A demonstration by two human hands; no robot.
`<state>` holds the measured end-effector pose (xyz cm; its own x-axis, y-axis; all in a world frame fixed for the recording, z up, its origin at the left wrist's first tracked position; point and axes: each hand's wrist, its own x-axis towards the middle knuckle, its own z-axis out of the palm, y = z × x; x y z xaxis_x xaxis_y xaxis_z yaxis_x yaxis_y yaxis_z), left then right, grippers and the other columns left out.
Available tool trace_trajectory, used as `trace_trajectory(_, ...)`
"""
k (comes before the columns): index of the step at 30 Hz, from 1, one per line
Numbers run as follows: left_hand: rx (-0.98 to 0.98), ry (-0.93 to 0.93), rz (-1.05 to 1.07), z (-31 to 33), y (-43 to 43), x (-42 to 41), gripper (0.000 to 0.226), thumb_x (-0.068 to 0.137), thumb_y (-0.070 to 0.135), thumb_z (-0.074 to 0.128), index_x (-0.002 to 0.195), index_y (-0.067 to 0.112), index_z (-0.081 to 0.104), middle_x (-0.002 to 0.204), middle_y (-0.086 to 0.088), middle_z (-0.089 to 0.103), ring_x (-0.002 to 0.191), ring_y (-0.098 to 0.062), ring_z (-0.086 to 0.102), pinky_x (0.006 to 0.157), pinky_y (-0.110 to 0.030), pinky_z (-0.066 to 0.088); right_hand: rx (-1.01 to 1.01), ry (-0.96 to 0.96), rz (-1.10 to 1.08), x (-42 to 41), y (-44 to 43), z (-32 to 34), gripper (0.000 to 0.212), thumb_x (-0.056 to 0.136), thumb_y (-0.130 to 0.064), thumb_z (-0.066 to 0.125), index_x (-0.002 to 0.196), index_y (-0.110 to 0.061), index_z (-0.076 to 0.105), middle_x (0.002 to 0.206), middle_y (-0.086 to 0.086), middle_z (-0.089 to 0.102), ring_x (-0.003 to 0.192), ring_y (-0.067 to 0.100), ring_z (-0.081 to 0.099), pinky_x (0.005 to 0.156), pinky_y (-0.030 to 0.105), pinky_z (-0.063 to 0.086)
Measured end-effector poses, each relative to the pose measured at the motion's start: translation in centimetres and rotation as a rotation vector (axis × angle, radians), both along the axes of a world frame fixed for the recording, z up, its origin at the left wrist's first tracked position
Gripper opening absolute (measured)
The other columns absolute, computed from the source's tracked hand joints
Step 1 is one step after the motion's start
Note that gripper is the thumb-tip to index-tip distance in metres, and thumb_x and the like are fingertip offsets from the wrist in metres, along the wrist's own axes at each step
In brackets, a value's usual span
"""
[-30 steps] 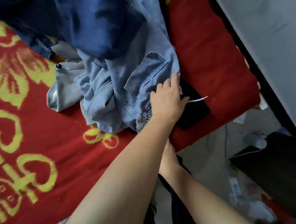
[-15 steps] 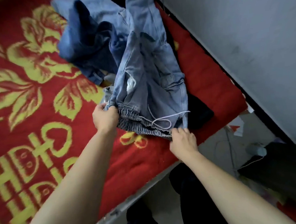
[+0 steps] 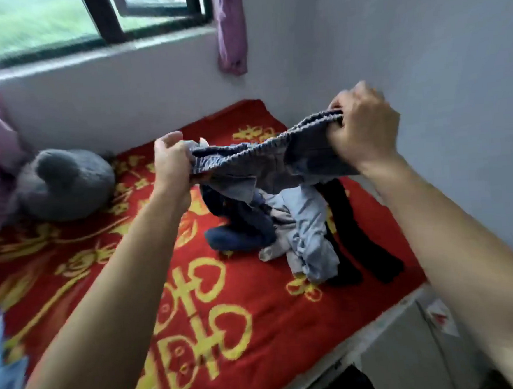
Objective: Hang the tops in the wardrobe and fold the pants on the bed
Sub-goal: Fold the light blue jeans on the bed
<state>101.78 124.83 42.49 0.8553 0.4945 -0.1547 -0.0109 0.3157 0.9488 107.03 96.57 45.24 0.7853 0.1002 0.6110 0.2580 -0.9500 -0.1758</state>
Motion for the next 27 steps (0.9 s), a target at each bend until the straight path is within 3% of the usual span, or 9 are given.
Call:
trace_trajectory(3, 0.183, -0.161, -0.118, 6.8, 3.5, -2.1, 0.049, 0.063, 0.008, 0.051, 0.11, 0.021, 0.056, 0.084, 0.0, 0.055, 0.062, -0.011, 0.057, 0.048, -0.028, 0.049, -0.031, -0.148, 0.035, -0.2, 2.9, 7.3, 0.023, 0.082, -0.023, 0.053, 0.101, -0.016, 0.065, 0.107, 0.014, 0.055, 0.106, 0.037, 0.052, 0.068, 0.042, 0.045)
trace_trajectory(5, 0.361, -0.24, -0.155, 9.6, 6.1, -4.2, 0.058, 0.063, 0.008, 0.061, 0.119, 0.021, 0.052, 0.093, 0.001, 0.062, 0.072, -0.01, 0.064, 0.057, -0.027, 0.053, -0.054, -0.2, 0.081, -0.7, 5.0, 10.7, 0.028, 0.086, -0.024, 0.049, 0.108, -0.017, 0.065, 0.112, 0.014, 0.054, 0.109, 0.037, 0.051, 0.072, 0.045, 0.046)
trace_trajectory(9, 0.713, -0.127, -0.192, 11.5, 9.4, -7.1, 0.073, 0.059, 0.016, 0.077, 0.125, 0.027, 0.049, 0.112, 0.0, 0.061, 0.098, -0.011, 0.064, 0.084, -0.025, 0.055, -0.098, -0.208, 0.182, -1.0, 7.8, 12.5, 0.036, 0.092, -0.018, 0.047, 0.123, -0.014, 0.064, 0.113, 0.015, 0.051, 0.111, 0.036, 0.049, 0.076, 0.045, 0.047)
trace_trajectory(11, 0.824, -0.097, -0.07, 12.1, 10.2, -7.7, 0.06, 0.066, 0.016, 0.08, 0.12, 0.023, 0.055, 0.113, -0.003, 0.062, 0.1, -0.014, 0.064, 0.089, -0.024, 0.054, -0.104, -0.21, 0.225, -0.8, 8.4, 12.6, 0.037, 0.093, -0.017, 0.049, 0.127, -0.012, 0.063, 0.111, 0.014, 0.05, 0.109, 0.035, 0.049, 0.077, 0.045, 0.046)
trace_trajectory(15, 1.102, -0.099, 0.193, 14.6, 10.8, -8.7, 0.027, 0.088, 0.012, 0.067, 0.115, 0.015, 0.067, 0.11, -0.007, 0.07, 0.105, -0.026, 0.066, 0.093, -0.04, 0.053, -0.083, -0.263, 0.288, -0.6, 9.7, 14.7, 0.032, 0.093, -0.02, 0.052, 0.12, -0.01, 0.065, 0.11, 0.015, 0.049, 0.109, 0.036, 0.048, 0.077, 0.047, 0.047)
trace_trajectory(18, 1.229, -0.048, 0.496, 17.3, 11.0, -10.0, 0.037, 0.086, 0.011, 0.055, 0.117, 0.027, 0.067, 0.113, -0.002, 0.071, 0.104, -0.025, 0.064, 0.087, -0.035, 0.051, -0.041, -0.348, 0.355, -0.4, 10.5, 17.6, 0.03, 0.092, -0.02, 0.053, 0.117, -0.007, 0.064, 0.112, 0.016, 0.051, 0.109, 0.038, 0.049, 0.072, 0.047, 0.047)
trace_trajectory(21, 1.299, -0.035, 0.787, 20.7, 10.5, -11.1, 0.054, 0.079, 0.006, 0.046, 0.125, 0.03, 0.061, 0.124, -0.008, 0.061, 0.11, -0.029, 0.057, 0.086, -0.034, 0.045, -0.005, -0.461, 0.381, -0.1, 11.3, 21.0, 0.03, 0.09, -0.02, 0.049, 0.112, -0.004, 0.061, 0.114, 0.017, 0.051, 0.106, 0.037, 0.05, 0.065, 0.042, 0.042)
trace_trajectory(24, 1.354, -0.028, 0.916, 23.7, 10.3, -12.1, 0.057, 0.077, 0.005, 0.045, 0.129, 0.023, 0.059, 0.128, -0.017, 0.049, 0.116, -0.031, 0.049, 0.089, -0.033, 0.043, 0.003, -0.539, 0.422, 0.6, 12.2, 23.9, 0.034, 0.087, -0.028, 0.042, 0.104, -0.002, 0.057, 0.11, 0.02, 0.055, 0.093, 0.039, 0.055, 0.062, 0.037, 0.031)
trace_trajectory(27, 1.453, 0.06, 0.897, 24.3, 11.1, -13.0, 0.051, 0.077, 0.006, 0.047, 0.122, 0.024, 0.061, 0.126, -0.017, 0.045, 0.115, -0.034, 0.047, 0.089, -0.031, 0.041, -0.057, -0.495, 0.479, 1.4, 13.4, 24.3, 0.034, 0.086, -0.033, 0.038, 0.088, -0.004, 0.055, 0.087, 0.026, 0.059, 0.076, 0.041, 0.059, 0.061, 0.038, 0.032)
